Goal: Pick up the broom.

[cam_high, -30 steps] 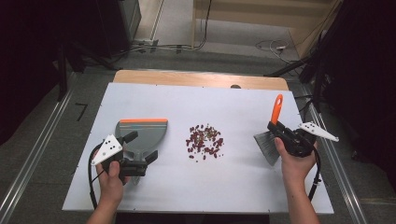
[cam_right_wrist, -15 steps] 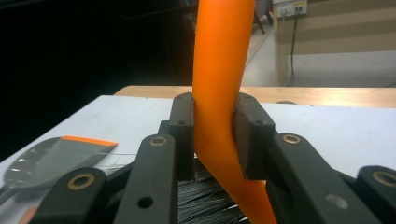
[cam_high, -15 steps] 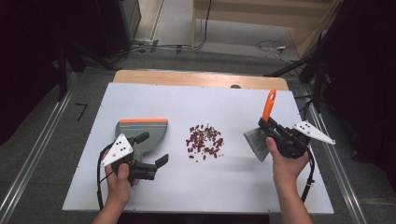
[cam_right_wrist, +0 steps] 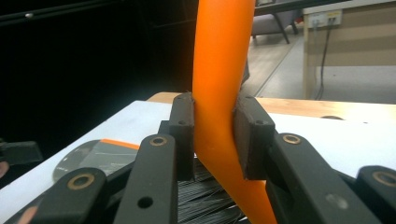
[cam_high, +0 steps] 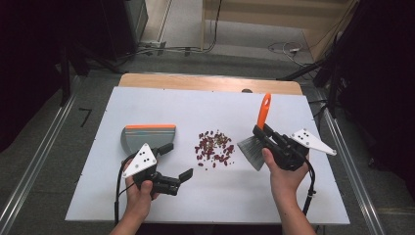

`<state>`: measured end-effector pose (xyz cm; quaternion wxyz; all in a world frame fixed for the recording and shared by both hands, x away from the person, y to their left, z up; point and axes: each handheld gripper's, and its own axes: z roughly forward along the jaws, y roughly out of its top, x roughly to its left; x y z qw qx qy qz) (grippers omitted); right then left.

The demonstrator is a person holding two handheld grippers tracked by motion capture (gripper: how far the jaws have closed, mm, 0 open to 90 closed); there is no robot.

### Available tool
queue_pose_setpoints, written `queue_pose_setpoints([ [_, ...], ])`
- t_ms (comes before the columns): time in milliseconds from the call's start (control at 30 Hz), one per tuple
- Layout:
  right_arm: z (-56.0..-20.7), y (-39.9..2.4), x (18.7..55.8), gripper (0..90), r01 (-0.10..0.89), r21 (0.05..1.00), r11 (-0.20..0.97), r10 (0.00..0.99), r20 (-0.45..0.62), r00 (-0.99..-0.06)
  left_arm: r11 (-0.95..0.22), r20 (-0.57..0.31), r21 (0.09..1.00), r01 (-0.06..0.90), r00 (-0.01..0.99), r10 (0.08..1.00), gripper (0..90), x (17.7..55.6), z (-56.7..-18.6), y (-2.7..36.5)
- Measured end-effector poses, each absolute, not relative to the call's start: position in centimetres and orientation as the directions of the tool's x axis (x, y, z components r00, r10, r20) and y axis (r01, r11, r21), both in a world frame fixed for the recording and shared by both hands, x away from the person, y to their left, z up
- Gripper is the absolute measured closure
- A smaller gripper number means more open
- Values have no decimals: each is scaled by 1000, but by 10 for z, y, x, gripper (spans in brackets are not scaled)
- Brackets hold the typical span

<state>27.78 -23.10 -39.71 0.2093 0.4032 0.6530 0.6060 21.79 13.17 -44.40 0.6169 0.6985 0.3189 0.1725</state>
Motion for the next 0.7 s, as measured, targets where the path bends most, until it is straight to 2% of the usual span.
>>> queue_pose_setpoints([
  [367, -396, -200, 265, 697, 256, 966, -42, 735, 203, -646, -59, -171, 963, 265, 761, 626, 15, 215, -445, 105],
  [700, -397, -170, 249, 697, 243, 970, -18, 697, 186, -693, -51, -203, 954, 295, 765, 612, 147, 212, -446, 86],
])
